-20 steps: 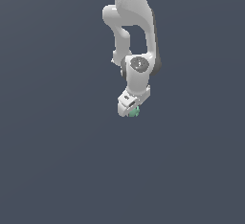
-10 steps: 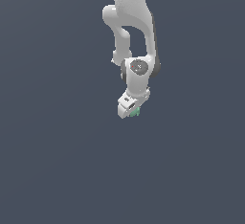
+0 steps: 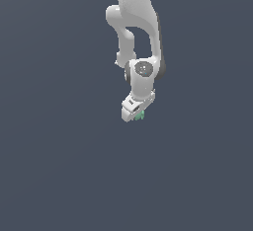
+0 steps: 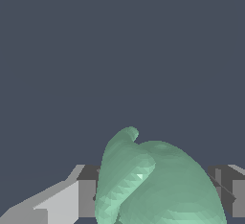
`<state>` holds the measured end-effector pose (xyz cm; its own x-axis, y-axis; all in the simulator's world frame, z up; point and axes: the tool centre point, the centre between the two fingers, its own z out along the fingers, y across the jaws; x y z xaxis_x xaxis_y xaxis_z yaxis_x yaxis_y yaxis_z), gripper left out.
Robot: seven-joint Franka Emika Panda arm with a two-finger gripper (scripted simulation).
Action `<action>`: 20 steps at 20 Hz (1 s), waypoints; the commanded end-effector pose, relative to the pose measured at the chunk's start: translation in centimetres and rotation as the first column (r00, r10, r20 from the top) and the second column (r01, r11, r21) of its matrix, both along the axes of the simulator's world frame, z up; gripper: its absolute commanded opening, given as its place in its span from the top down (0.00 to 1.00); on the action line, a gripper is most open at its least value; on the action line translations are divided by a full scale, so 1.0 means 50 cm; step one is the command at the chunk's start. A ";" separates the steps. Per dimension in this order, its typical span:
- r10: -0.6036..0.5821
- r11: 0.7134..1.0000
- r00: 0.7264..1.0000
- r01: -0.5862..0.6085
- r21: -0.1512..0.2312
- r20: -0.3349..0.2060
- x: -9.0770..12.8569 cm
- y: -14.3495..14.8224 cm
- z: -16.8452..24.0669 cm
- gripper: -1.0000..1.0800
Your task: Pick up the object and move it to a goal position.
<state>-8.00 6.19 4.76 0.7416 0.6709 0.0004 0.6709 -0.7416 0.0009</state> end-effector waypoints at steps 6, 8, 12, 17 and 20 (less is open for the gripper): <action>0.000 1.000 1.000 0.000 0.000 0.001 0.014 0.022 0.048 1.00; 0.001 1.000 1.000 -0.001 0.000 0.000 0.020 0.033 0.071 1.00; 0.001 1.000 1.000 -0.001 0.000 0.000 0.036 0.059 0.128 1.00; 0.001 1.000 1.000 -0.001 0.001 0.000 0.063 0.101 0.218 1.00; 0.002 1.000 1.000 -0.002 0.001 0.000 0.080 0.128 0.275 1.00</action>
